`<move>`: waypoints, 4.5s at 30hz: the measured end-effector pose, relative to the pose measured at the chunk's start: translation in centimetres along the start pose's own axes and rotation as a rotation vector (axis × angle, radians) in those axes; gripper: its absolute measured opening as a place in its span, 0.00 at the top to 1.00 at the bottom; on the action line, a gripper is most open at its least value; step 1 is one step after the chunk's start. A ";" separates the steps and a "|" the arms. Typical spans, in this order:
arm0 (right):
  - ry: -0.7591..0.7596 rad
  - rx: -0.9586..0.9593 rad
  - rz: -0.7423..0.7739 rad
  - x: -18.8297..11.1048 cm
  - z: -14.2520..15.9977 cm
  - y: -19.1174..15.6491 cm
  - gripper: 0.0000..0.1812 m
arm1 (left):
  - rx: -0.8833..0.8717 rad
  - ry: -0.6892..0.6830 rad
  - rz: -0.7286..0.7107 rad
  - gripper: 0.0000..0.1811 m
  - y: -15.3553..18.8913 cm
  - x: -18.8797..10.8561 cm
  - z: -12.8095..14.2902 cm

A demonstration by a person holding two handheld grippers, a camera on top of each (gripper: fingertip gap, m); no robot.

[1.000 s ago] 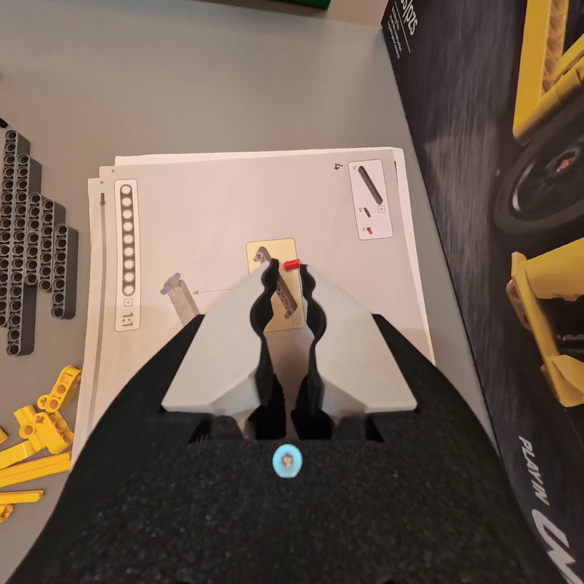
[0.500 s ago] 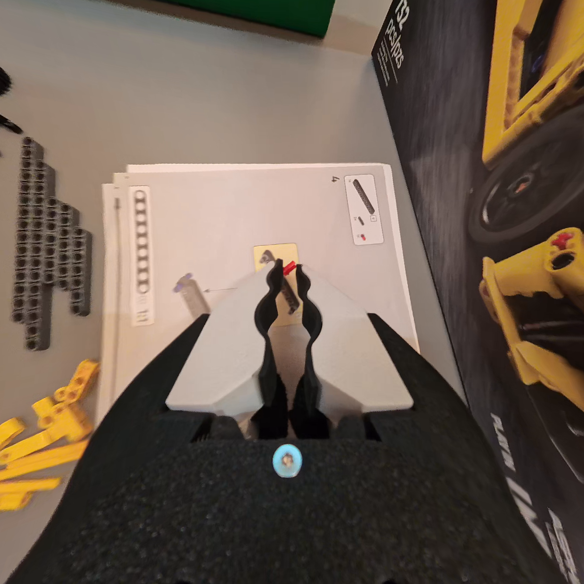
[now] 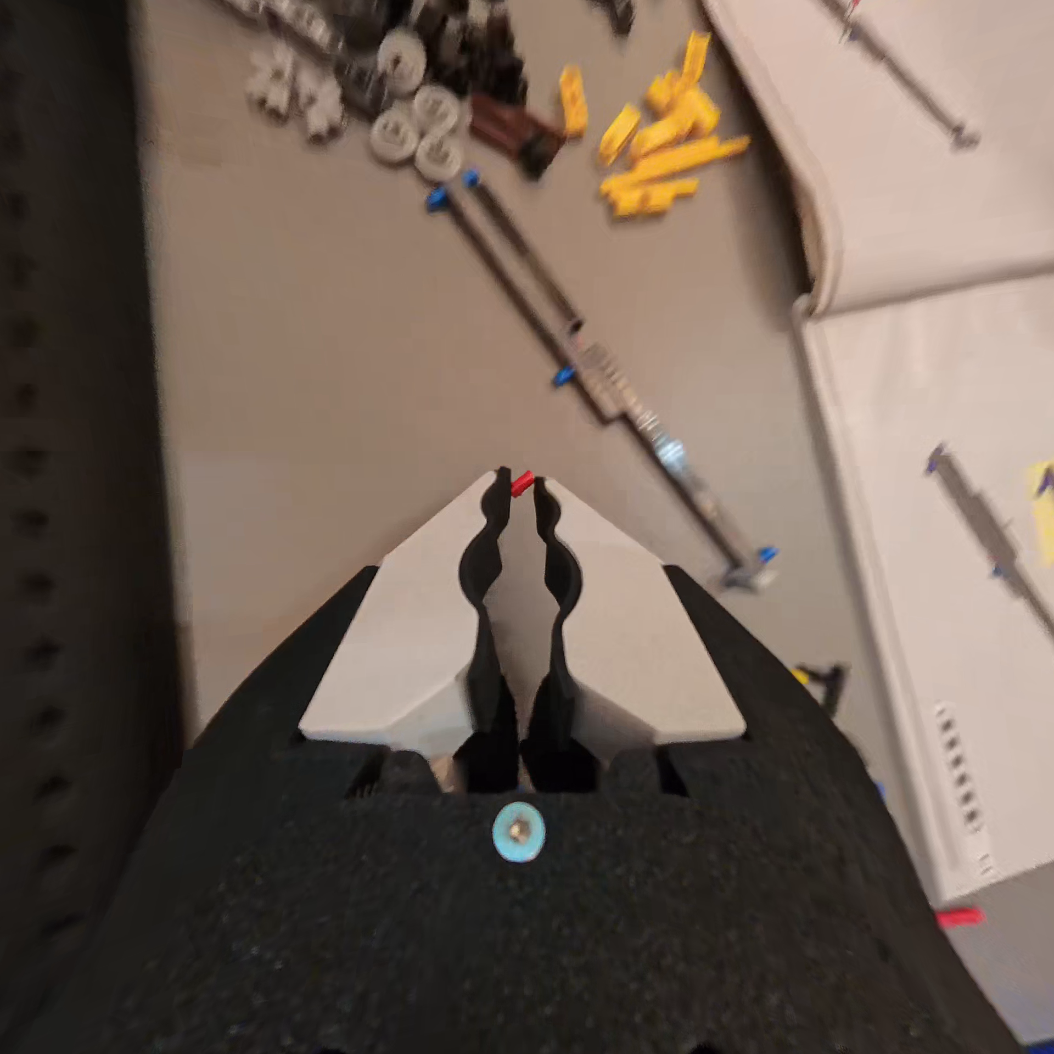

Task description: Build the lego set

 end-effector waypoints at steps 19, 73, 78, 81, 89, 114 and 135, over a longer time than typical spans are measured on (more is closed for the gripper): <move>0.228 0.173 0.063 -2.2 2.1 -2.6 0.89 | -0.141 -0.027 0.227 0.97 2.7 11.6 1.8; -0.054 -0.054 -0.131 3.3 -1.6 -3.5 0.95 | 0.193 -0.113 0.076 0.88 1.6 4.1 5.5; -0.058 -0.052 -0.114 3.4 -1.3 -3.6 0.92 | 0.189 -0.116 0.082 0.88 1.7 4.2 5.6; -0.054 -0.027 -0.114 3.3 -1.1 -3.6 0.88 | 0.193 -0.118 0.083 0.88 1.8 4.2 5.7; 0.056 0.057 -0.049 1.6 -0.8 -3.8 0.90 | 0.190 -0.112 0.083 0.88 1.7 4.3 5.6; 0.084 0.278 0.349 -0.6 4.5 -3.5 0.97 | 0.647 -0.240 0.001 0.89 3.0 7.9 5.9; 0.700 0.538 -0.242 -2.1 -3.4 -4.8 0.98 | 1.397 -0.089 0.112 0.98 5.6 11.3 4.9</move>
Point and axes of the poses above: each gripper's, where its closed fingertips meet, x out along the fingers, z out of its underside, y = z × x across the jaws, the point moved 5 cm from there along -x, back along the fingers, and after that the axes turned 13 degrees about y, right-handed, at the moved point
